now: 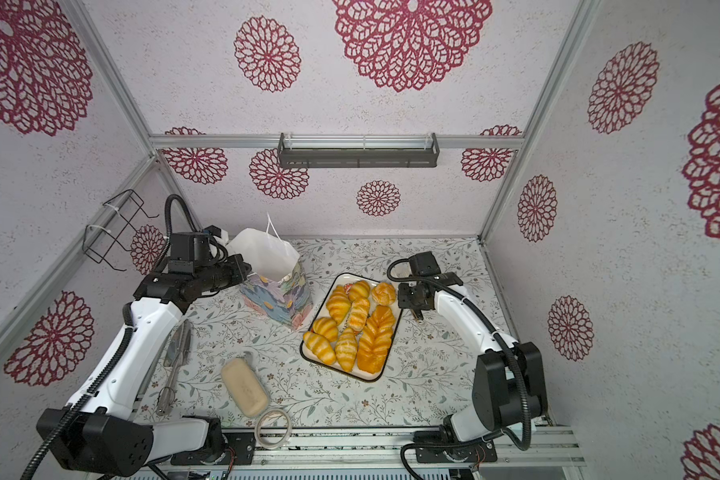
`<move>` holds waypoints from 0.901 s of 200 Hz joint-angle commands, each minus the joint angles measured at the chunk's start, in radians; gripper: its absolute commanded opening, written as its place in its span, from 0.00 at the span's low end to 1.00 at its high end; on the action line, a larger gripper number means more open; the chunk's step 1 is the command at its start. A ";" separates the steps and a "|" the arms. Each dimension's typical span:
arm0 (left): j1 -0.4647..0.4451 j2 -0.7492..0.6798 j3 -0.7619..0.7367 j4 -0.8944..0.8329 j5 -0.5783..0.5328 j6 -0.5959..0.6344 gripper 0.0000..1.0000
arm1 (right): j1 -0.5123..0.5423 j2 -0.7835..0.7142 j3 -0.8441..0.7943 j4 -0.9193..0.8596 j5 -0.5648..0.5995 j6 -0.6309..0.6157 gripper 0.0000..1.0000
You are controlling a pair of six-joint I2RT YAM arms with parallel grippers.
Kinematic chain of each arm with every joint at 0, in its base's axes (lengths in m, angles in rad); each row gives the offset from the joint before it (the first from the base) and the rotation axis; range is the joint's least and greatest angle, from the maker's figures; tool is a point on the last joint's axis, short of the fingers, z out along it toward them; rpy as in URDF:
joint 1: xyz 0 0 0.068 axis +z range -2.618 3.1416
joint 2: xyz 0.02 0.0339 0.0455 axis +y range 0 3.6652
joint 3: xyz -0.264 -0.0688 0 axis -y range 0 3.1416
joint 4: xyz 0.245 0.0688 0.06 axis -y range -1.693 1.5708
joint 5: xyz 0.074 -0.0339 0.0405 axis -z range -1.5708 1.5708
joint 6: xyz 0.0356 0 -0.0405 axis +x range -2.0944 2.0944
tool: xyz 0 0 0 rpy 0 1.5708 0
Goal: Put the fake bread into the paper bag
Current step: 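Lift the tongs with the right gripper and move them over the bread tray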
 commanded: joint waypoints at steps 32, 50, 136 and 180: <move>0.007 -0.004 0.005 -0.009 -0.013 0.013 0.00 | 0.015 -0.009 -0.025 0.028 -0.057 0.014 0.50; 0.007 -0.004 0.002 -0.007 -0.012 0.010 0.00 | 0.017 -0.009 -0.044 0.036 -0.068 0.018 0.51; 0.007 0.003 0.000 0.000 -0.004 0.003 0.00 | 0.017 0.022 -0.092 0.088 -0.076 0.027 0.50; 0.008 -0.001 0.000 -0.004 -0.004 0.004 0.00 | 0.015 0.060 -0.094 0.105 -0.071 0.023 0.50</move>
